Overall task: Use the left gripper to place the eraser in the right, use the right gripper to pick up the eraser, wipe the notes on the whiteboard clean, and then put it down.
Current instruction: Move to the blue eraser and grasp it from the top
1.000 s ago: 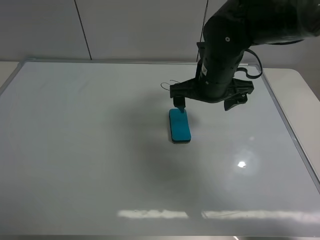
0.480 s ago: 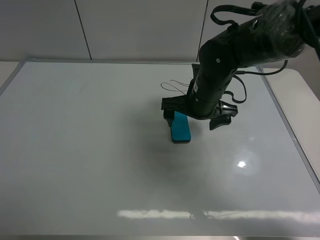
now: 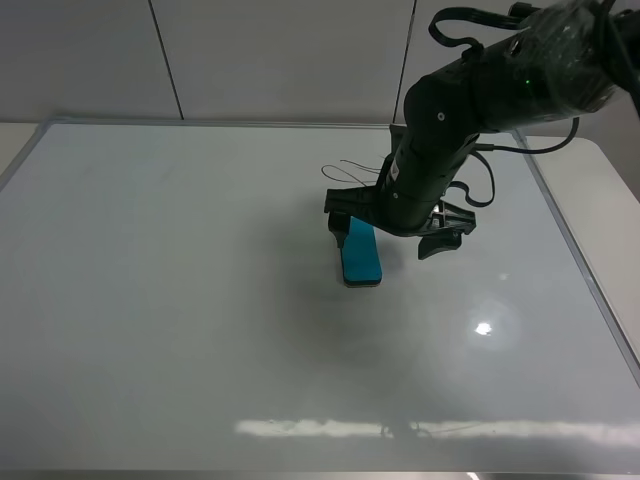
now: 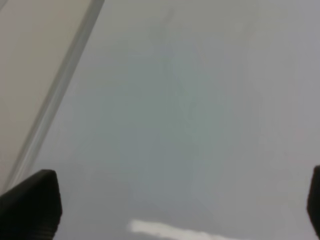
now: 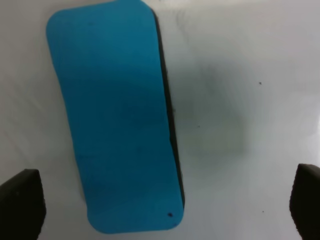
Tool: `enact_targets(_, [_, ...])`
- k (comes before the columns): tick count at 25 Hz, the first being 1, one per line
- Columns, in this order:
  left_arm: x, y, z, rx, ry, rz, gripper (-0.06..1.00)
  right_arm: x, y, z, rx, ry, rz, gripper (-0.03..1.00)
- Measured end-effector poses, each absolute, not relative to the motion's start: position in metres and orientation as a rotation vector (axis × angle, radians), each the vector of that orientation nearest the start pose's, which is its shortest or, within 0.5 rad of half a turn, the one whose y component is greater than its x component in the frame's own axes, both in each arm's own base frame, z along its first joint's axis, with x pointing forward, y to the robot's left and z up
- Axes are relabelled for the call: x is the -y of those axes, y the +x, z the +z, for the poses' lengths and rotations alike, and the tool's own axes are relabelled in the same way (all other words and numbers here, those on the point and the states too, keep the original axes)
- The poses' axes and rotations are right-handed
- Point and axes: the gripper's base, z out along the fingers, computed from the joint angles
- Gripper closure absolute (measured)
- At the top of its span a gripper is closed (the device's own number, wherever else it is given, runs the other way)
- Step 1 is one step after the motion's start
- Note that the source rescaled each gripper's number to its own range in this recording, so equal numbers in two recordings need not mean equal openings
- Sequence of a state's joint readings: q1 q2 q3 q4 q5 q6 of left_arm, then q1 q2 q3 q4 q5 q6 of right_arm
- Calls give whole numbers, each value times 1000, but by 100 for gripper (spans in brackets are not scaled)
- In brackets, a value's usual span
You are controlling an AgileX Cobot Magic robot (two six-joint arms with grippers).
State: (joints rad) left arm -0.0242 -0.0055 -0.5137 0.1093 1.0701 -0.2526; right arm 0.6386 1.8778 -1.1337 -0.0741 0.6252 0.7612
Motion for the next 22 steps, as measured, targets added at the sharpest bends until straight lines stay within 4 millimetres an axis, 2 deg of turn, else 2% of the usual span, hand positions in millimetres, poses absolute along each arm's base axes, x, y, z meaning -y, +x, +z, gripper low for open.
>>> enact_targets(5, [-9,-8,281,-2016,-238,-44,-6,-214,295,163,-2874,106,221,0])
enact_targets(9, [-9,-8,281,-2016,-238,-44,-6,-221,309,175,-2866,53,173,1])
enact_targets(12, [-9,-8,281,-2016,-238,-44,-6,-226,317,177,-2881,10,128,1])
enact_targets(16, [-9,-8,281,-2016,-238,-44,-6,-231,326,170,-2901,-52,100,1])
enact_targets(22, [-9,-8,281,-2016,-238,-44,-6,-234,327,153,-2945,-92,74,1])
